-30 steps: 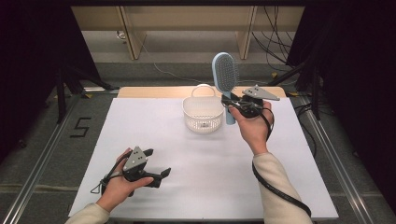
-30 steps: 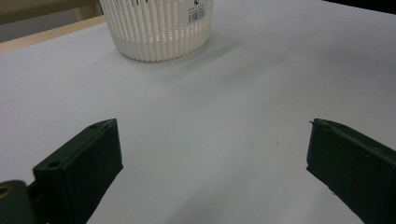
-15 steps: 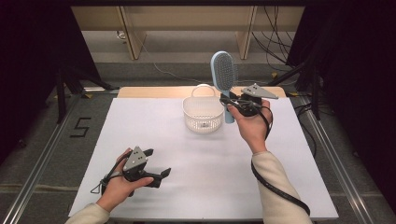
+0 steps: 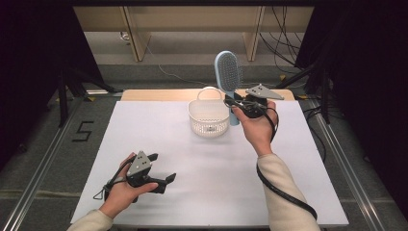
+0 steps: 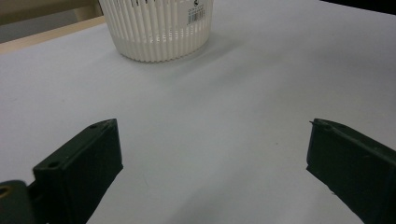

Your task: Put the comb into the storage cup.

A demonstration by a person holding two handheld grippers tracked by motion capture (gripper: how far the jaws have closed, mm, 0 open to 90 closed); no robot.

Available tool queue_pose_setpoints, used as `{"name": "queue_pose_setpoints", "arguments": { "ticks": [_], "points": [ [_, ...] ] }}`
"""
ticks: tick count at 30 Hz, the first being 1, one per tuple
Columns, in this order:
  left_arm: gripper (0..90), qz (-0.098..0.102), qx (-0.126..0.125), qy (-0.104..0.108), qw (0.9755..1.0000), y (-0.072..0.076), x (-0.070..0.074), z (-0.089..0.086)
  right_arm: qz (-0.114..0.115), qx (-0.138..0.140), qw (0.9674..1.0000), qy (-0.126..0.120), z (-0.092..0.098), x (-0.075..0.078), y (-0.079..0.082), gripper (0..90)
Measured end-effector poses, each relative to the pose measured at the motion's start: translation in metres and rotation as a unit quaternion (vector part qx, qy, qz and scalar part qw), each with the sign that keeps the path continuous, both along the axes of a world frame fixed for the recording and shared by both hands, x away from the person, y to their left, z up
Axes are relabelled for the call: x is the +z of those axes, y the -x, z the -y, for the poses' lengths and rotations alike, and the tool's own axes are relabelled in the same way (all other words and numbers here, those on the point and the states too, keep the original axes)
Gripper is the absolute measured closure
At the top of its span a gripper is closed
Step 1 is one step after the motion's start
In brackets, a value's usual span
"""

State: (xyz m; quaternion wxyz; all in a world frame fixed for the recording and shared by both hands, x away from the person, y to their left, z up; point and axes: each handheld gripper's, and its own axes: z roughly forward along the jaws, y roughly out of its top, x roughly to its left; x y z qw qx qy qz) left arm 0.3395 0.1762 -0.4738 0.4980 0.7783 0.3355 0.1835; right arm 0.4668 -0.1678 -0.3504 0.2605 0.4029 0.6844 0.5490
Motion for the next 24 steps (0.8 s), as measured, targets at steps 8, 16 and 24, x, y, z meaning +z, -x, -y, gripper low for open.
{"name": "queue_pose_setpoints", "arguments": {
  "ticks": [8, 16, 24],
  "points": [
    [2.6, 0.0, 0.0, 0.0, 1.0, -0.0001, 0.0, 0.0002, 0.001, 0.001, 1.0, 0.0, -0.0011, 0.0033, -0.0008, 70.6],
    [2.7, 0.0, 0.0, 0.0, 1.0, 0.0, 0.0, 0.0002, 0.001, 0.0, 1.0, -0.001, -0.0022, 0.0032, -0.0026, 70.6],
    [2.7, 0.001, -0.001, 0.0, 1.0, -0.0002, 0.0, 0.0003, 0.001, 0.0, 1.0, -0.001, -0.0032, 0.0052, -0.0044, 70.6]
  ]
}}
